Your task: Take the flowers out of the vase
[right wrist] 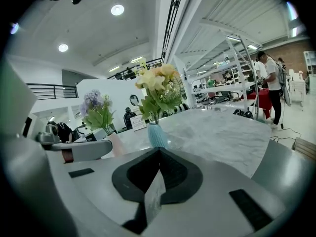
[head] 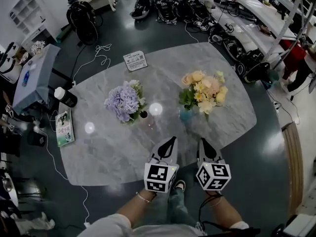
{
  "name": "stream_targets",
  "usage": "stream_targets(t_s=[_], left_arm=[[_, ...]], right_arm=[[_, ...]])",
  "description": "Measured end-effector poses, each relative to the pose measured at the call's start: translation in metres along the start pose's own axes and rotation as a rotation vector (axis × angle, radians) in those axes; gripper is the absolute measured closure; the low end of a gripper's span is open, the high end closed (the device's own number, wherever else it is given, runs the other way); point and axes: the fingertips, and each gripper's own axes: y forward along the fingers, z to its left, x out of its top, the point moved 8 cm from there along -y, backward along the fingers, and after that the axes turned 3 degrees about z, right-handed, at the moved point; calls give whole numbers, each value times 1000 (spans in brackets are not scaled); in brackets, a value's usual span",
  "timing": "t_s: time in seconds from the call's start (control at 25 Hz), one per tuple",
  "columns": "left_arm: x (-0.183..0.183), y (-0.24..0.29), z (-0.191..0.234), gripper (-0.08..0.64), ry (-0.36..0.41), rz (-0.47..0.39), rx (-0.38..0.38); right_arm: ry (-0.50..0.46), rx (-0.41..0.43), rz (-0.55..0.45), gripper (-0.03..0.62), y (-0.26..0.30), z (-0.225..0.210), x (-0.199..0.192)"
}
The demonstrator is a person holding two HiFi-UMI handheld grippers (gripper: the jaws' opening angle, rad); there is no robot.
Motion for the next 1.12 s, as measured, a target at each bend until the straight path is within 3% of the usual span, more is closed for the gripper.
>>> stream_targets(t_s=[0.32,0.72,1.12], left_arm=[[-18,29,6,557,-25,18,1],[-10,49,4,555,-30,-20,-34],[-6,78,16,388,-20,-21,-74]], right_arm=[[23,-23,30,588,2,-13,-21],[45,-41,33,588,8,-23,-21],[63,-67,33,588,15,-33,-18]])
